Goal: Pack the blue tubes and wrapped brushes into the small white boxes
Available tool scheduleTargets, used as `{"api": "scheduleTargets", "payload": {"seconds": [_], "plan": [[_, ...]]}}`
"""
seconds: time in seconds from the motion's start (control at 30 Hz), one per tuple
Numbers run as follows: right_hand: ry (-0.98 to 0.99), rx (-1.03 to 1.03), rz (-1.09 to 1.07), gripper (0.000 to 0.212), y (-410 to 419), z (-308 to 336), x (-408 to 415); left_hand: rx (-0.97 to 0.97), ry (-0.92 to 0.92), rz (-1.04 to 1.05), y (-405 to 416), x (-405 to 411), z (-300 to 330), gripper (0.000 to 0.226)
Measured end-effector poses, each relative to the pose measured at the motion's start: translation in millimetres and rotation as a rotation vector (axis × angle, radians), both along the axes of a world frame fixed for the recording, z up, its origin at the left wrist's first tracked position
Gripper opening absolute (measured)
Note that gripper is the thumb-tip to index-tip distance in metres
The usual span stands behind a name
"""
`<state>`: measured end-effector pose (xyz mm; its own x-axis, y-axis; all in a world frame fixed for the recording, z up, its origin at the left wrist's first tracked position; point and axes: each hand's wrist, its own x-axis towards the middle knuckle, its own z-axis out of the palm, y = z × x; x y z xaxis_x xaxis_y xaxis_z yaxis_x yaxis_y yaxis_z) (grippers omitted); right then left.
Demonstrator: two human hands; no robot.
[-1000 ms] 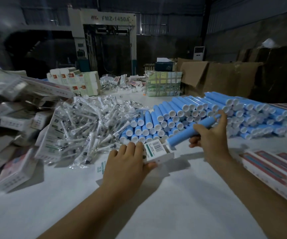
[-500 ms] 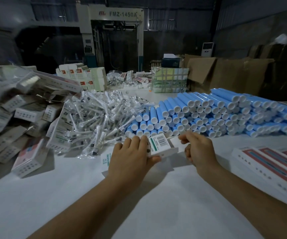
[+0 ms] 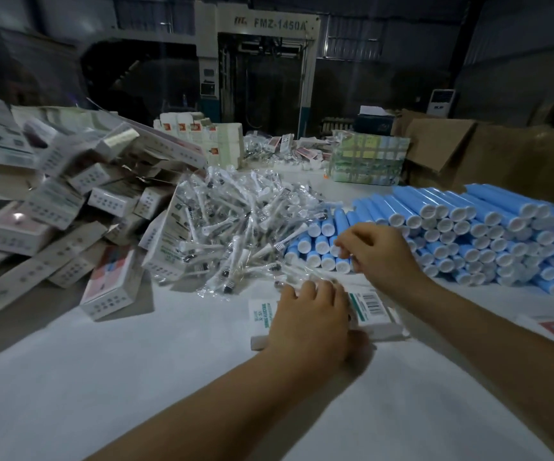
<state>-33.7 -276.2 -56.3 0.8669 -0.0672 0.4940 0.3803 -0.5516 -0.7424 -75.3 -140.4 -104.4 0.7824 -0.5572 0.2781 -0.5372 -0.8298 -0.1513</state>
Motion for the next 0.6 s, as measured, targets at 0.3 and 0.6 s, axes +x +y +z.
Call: {"api": "scheduleTargets", "payload": {"seconds": [0.3,0.6], "plan": [[0.218,-1.345,0.083,0.022,109.2,6.7,55.6,-0.103,0.188,-0.043,-0.6,9.9,1.8,0.057],[0.254,-1.303,0.028,0.027,107.4,5.1,63.1,-0.052,0.226,-0.038,0.1,13.3,5.4,0.059]]}}
